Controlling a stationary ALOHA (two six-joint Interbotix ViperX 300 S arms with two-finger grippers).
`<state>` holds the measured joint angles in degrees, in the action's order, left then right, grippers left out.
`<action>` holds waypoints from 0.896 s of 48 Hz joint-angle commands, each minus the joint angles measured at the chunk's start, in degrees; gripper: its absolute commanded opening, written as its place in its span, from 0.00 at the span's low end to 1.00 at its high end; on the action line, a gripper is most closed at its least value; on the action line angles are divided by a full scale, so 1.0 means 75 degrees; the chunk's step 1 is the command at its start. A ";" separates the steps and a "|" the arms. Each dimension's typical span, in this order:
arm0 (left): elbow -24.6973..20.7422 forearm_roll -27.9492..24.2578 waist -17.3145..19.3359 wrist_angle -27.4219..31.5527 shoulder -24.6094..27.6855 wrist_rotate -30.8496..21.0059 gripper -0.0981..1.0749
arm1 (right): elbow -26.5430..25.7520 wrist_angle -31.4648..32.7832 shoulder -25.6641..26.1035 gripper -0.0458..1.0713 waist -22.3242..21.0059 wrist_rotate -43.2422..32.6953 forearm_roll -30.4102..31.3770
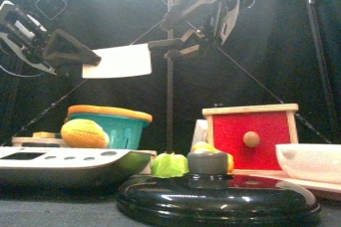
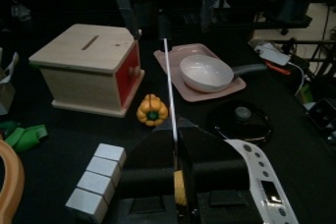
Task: Grab cleaver with other hand
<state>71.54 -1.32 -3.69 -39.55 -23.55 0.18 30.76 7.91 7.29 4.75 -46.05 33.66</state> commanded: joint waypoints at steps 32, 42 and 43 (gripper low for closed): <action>-0.0199 -0.0012 -0.0035 -0.0035 -0.0023 -0.0023 0.32 | -0.0293 -0.0129 -0.0129 0.61 -0.0164 -0.0035 -0.0082; -0.0152 -0.0012 -0.0059 -0.0035 -0.0023 -0.0023 0.32 | -0.0293 -0.0117 -0.0141 0.50 -0.0199 -0.0023 -0.0129; -0.0152 -0.0012 -0.0070 -0.0035 -0.0023 -0.0023 0.32 | -0.0293 -0.0117 -0.0141 0.50 -0.0199 -0.0023 -0.0129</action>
<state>71.54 -1.32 -3.96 -39.55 -23.55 0.09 29.97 7.47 5.36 3.69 -46.23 32.78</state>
